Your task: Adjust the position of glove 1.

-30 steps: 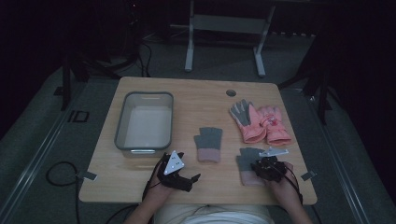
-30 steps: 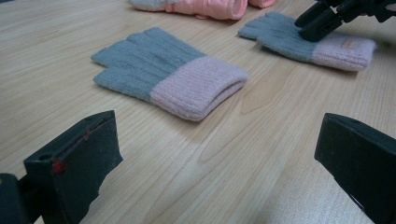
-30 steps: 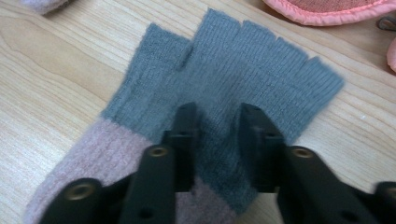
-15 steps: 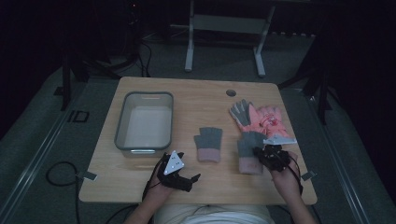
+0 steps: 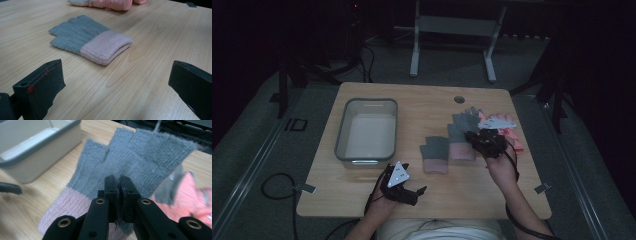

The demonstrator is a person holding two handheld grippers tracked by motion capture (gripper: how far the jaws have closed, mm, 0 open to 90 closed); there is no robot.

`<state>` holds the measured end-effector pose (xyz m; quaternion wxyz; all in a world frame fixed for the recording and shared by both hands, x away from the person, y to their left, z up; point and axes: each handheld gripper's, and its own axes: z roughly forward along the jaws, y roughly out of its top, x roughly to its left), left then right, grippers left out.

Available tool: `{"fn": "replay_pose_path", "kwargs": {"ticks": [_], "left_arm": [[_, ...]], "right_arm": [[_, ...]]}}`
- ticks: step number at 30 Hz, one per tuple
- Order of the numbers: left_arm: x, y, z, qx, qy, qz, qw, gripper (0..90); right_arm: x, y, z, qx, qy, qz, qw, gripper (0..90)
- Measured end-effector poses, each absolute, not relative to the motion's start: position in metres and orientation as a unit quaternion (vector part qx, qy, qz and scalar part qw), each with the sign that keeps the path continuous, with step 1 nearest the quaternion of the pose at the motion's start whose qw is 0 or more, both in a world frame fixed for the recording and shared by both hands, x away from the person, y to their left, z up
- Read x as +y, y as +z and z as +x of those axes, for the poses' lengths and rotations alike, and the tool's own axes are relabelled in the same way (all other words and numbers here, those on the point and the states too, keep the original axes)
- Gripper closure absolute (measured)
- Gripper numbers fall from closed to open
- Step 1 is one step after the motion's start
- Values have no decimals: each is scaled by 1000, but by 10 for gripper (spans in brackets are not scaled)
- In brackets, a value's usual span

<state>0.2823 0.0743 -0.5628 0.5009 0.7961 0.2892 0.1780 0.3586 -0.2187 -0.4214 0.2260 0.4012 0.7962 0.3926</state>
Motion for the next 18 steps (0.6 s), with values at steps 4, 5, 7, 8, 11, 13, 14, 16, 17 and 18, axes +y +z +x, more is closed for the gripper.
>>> {"fn": "replay_pose_path", "kwargs": {"ticks": [4, 5, 7, 8, 11, 13, 14, 16, 17, 18], "left_arm": [[74, -563, 282, 287, 178, 797, 500, 0], [74, -563, 282, 287, 178, 797, 500, 0], [74, -563, 282, 287, 178, 797, 501, 0], [74, -563, 282, 286, 179, 797, 501, 0], [74, -563, 282, 285, 178, 798, 500, 0], [74, -563, 282, 285, 177, 798, 501, 0], [75, -563, 282, 286, 176, 797, 503, 0], [75, -563, 282, 286, 175, 797, 503, 0], [75, -563, 282, 285, 175, 797, 504, 0], [75, -563, 282, 285, 175, 797, 504, 0]], "right_arm": [[-192, -426, 367, 799, 393, 402, 213, 854], [-188, -428, 369, 802, 390, 401, 210, 854], [-183, -431, 371, 805, 386, 399, 208, 854], [-175, -436, 374, 809, 385, 399, 195, 854], [-165, -447, 377, 817, 378, 397, 181, 853], [-159, -456, 381, 823, 371, 395, 171, 853], [-157, -460, 382, 826, 367, 396, 163, 853], [-154, -469, 385, 830, 359, 397, 155, 853], [-153, -473, 386, 832, 356, 398, 150, 853], [-153, -473, 386, 832, 356, 398, 150, 853]]}}
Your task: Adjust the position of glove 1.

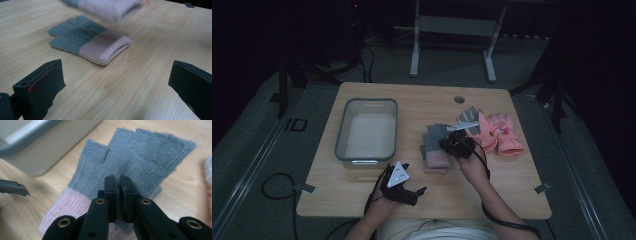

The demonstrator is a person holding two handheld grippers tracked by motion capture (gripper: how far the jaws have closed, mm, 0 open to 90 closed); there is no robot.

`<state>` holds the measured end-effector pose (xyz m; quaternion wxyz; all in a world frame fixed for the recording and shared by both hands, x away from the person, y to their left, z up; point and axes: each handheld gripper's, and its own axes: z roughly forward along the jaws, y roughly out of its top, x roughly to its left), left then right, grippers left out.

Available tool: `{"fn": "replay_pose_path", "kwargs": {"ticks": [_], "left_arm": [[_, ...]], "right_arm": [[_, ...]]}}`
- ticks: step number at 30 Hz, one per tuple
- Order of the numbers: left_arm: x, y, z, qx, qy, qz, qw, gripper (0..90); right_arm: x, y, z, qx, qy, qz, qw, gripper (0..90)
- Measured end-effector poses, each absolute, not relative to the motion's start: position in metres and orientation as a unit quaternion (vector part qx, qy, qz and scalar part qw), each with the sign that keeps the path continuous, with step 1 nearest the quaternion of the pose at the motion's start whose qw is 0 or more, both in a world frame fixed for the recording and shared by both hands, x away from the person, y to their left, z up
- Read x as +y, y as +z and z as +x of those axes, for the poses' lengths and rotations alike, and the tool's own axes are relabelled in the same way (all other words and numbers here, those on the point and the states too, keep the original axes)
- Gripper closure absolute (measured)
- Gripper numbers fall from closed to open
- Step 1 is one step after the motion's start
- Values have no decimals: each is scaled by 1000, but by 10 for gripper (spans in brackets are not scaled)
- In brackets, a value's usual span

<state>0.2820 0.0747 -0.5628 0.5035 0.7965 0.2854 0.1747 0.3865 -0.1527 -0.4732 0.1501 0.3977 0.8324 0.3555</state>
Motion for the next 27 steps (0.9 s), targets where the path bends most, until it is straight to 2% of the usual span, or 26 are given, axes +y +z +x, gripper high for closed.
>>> {"fn": "replay_pose_path", "kwargs": {"ticks": [14, 27], "left_arm": [[74, -563, 282, 285, 172, 798, 503, 0], [71, -563, 281, 280, 176, 811, 483, 0]], "right_arm": [[-147, -512, 399, 841, 324, 419, 113, 846], [-144, -531, 404, 842, 312, 423, 119, 789]]}}
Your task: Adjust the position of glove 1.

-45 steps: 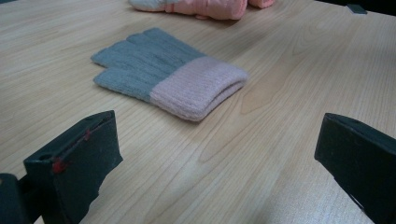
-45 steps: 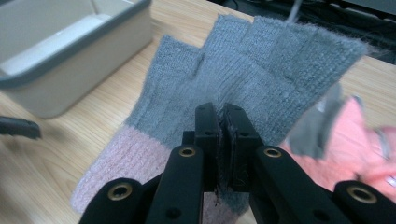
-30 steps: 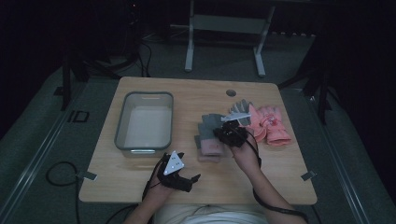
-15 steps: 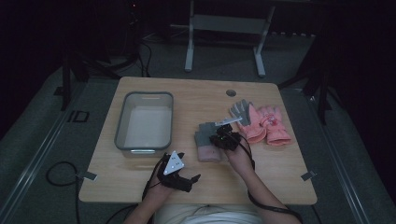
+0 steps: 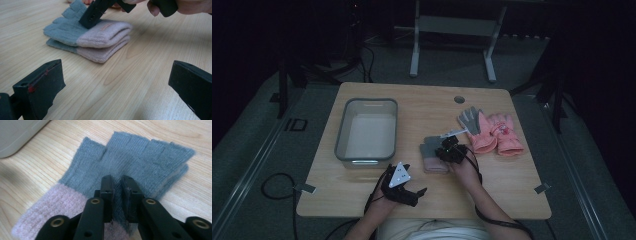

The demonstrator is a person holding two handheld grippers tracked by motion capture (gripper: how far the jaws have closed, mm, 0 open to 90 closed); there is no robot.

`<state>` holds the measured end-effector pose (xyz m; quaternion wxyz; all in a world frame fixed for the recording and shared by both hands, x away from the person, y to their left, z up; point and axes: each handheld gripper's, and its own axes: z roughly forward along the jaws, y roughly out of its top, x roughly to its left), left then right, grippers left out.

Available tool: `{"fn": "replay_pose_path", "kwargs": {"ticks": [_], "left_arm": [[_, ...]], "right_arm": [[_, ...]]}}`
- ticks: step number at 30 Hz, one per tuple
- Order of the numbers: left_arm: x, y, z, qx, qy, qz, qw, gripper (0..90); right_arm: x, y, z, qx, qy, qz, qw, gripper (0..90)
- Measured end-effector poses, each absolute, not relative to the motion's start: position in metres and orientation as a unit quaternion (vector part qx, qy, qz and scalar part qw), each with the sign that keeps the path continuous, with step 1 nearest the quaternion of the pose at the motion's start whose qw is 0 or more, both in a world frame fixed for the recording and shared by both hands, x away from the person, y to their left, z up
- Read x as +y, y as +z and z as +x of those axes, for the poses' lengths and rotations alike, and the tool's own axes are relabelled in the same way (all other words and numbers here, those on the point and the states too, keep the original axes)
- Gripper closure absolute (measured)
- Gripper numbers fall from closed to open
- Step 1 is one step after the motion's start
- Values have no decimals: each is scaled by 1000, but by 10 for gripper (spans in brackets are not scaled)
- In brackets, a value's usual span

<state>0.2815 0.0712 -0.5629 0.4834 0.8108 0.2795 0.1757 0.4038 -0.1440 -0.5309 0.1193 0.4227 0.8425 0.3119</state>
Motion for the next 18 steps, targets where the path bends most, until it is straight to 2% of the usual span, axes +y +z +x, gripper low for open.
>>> {"fn": "replay_pose_path", "kwargs": {"ticks": [4, 9, 12, 15, 16, 18], "left_arm": [[66, -563, 279, 286, 201, 815, 463, 0], [64, -563, 276, 249, 231, 802, 492, 0], [58, -560, 279, 231, 225, 809, 492, 0], [46, -552, 282, 206, 219, 821, 486, 28], [42, -548, 284, 203, 206, 825, 486, 70], [33, -541, 291, 202, 183, 842, 466, 70]], "right_arm": [[-146, -532, 404, 841, 314, 424, 117, 751], [-155, -517, 402, 836, 329, 422, 119, 708], [-159, -513, 403, 835, 331, 421, 124, 699], [-178, -496, 413, 831, 337, 421, 136, 644], [-182, -493, 416, 833, 336, 419, 137, 635], [-186, -487, 422, 832, 335, 419, 138, 627]]}}
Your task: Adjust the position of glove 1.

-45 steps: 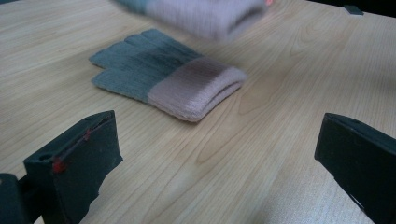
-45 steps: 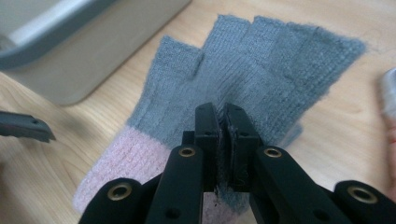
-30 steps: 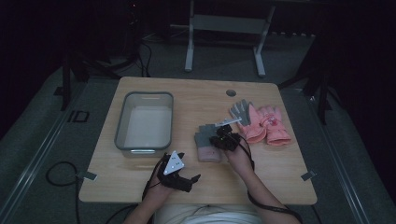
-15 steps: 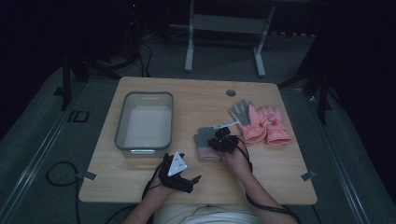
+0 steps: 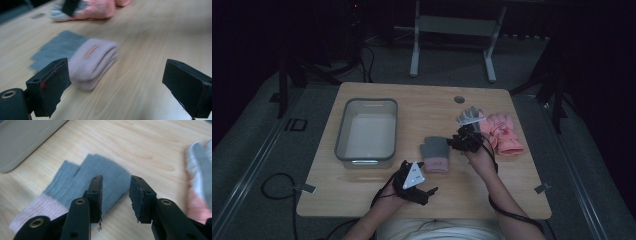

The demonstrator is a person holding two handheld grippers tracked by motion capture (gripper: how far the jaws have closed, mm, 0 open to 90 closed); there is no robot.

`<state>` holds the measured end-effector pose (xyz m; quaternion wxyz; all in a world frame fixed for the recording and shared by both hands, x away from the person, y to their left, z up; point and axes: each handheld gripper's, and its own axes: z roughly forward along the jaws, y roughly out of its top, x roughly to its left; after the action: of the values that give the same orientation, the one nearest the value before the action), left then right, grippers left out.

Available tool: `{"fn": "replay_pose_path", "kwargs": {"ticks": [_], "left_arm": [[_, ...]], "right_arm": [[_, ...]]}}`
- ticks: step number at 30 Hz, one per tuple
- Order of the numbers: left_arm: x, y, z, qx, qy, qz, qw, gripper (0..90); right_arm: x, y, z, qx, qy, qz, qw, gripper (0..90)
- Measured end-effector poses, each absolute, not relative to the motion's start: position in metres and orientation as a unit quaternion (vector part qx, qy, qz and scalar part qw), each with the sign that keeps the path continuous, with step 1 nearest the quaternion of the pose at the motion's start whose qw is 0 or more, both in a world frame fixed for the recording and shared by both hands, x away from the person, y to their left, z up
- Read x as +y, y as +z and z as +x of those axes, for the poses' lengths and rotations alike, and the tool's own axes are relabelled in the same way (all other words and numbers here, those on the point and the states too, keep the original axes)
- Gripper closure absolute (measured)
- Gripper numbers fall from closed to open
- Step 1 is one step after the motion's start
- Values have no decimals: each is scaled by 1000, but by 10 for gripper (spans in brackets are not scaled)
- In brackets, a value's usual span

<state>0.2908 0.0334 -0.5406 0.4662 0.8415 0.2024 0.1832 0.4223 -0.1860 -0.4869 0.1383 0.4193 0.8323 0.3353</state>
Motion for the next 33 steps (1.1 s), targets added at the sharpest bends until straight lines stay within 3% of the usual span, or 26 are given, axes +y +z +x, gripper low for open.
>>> {"fn": "replay_pose_path", "kwargs": {"ticks": [8, 25, 33], "left_arm": [[10, -532, 322, 136, 159, 892, 400, 66], [11, -545, 344, 84, 211, 919, 322, 404], [8, -551, 341, 66, 249, 917, 304, 504]], "right_arm": [[-180, -487, 445, 831, 334, 427, 125, 608], [-167, -532, 470, 835, 283, 461, 99, 430], [-169, -538, 472, 827, 290, 476, 76, 439]]}}
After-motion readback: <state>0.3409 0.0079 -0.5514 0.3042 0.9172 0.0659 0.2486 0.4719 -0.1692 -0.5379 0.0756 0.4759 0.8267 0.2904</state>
